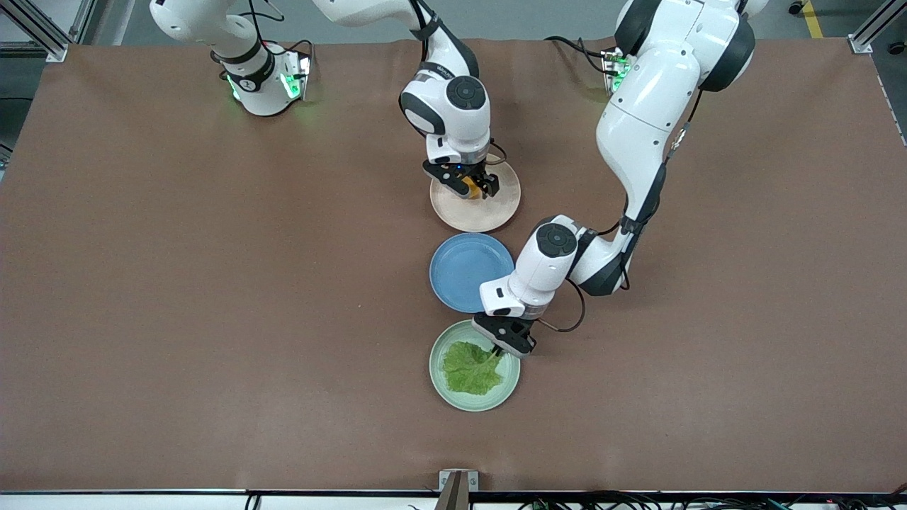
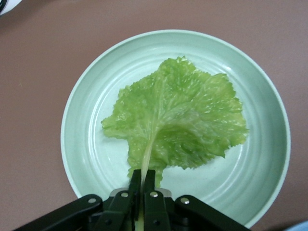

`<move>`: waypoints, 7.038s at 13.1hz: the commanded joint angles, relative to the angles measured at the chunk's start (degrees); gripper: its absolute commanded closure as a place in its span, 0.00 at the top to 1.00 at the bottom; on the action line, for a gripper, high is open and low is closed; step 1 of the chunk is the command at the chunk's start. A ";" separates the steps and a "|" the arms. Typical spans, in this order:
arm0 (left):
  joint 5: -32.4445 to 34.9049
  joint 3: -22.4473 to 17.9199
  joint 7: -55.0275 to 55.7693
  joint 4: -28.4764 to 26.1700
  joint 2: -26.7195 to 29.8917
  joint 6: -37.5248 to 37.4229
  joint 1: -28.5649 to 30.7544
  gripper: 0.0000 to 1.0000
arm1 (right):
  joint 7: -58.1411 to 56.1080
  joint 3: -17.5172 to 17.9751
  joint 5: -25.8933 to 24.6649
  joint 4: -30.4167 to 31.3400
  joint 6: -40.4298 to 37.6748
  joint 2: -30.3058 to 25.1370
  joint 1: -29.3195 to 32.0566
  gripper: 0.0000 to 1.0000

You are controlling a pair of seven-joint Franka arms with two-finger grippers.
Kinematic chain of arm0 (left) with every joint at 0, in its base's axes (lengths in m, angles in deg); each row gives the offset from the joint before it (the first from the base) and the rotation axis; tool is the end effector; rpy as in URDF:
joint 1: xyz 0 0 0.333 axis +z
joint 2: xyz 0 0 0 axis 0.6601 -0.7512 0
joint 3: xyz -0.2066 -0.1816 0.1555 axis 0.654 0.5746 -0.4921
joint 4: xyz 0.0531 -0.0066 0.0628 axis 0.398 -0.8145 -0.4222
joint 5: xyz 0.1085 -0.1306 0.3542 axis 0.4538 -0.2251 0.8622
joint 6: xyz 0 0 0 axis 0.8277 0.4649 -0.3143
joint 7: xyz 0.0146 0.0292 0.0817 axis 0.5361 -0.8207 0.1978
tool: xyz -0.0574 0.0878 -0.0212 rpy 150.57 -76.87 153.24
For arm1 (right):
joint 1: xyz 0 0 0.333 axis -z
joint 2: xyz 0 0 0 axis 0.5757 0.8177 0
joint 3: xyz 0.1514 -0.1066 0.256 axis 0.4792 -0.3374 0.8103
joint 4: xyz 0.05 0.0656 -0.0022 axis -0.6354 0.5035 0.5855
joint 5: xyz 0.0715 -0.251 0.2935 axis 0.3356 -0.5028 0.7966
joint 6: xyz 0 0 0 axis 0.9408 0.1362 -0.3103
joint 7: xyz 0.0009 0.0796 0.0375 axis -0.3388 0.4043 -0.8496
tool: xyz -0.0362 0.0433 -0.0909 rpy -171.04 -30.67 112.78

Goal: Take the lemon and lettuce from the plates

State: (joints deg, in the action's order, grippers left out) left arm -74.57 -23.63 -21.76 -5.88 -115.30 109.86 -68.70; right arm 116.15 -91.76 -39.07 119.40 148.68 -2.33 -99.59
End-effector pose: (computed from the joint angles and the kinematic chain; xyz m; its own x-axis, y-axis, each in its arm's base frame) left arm 0.6434 -0.4043 0.1776 0.7188 -0.5179 0.4639 -0.5736 -0.8188 -0.0254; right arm 0.3193 0.5588 0.2047 0.7838 -0.6205 -0.0236 -0.6210 -0.7831 -0.0337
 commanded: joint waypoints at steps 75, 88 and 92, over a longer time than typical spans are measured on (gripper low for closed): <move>-7.73 2.71 -1.90 -2.33 49.94 -74.93 30.91 1.00 | -100.98 -4.48 -3.25 -25.18 -55.97 -19.46 62.25 1.00; -9.59 2.36 3.99 -6.62 56.97 -77.74 30.12 1.00 | -101.24 -2.39 -4.04 -12.24 -50.33 -31.69 64.26 1.00; -9.76 1.13 4.43 -9.26 59.61 -79.15 27.66 1.00 | -101.24 -0.70 -5.19 -10.73 -50.33 -33.99 65.68 1.00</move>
State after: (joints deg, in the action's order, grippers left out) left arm -83.01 -21.56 -18.16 -12.69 -58.08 31.42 -40.03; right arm 14.62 -94.23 -43.56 105.36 97.21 -33.21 -35.71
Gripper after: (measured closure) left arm 0.000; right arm 0.000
